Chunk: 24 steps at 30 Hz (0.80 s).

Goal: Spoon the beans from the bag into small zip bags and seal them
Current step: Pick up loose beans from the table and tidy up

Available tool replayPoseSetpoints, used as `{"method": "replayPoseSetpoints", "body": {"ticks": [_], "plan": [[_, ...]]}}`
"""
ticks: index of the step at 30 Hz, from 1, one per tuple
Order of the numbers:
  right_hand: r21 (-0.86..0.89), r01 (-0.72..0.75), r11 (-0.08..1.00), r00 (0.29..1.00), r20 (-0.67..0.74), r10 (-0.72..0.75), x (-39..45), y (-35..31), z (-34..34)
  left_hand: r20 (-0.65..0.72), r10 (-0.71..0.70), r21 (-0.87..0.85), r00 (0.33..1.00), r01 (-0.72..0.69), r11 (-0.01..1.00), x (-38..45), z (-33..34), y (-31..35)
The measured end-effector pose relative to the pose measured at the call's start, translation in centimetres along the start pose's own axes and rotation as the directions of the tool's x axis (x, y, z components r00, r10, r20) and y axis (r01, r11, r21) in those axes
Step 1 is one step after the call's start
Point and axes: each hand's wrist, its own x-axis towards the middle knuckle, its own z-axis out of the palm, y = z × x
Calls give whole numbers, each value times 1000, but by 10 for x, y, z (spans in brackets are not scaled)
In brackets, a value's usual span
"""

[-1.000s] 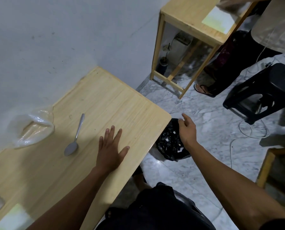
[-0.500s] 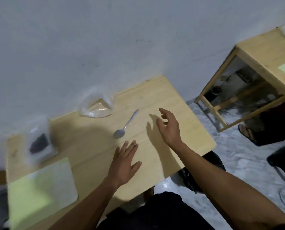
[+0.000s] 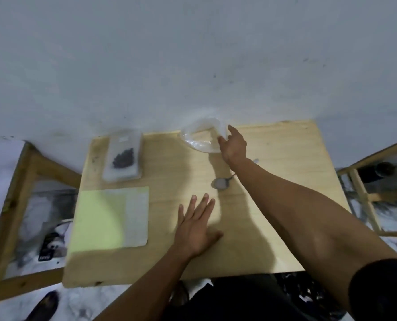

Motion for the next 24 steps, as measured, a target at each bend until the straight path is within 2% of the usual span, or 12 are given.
{"method": "replayPoseSetpoints", "body": {"ticks": [7, 15, 21, 24], "plan": [[95, -7, 995, 994, -111, 18, 0, 3, 1, 18, -7, 16, 1000, 7, 1000, 1, 0, -1], [327, 46, 944, 970, -239, 35, -34, 22, -48, 9, -14, 82, 1000, 13, 997, 0, -8, 13], [456, 37, 889, 923, -357, 145, -80, 67, -113, 10, 121, 199, 993, -120, 973, 5, -11, 39], [496, 17, 868, 859, -451, 241, -109, 100, -151, 51, 243, 232, 969, -248, 941, 13, -8, 62]]}}
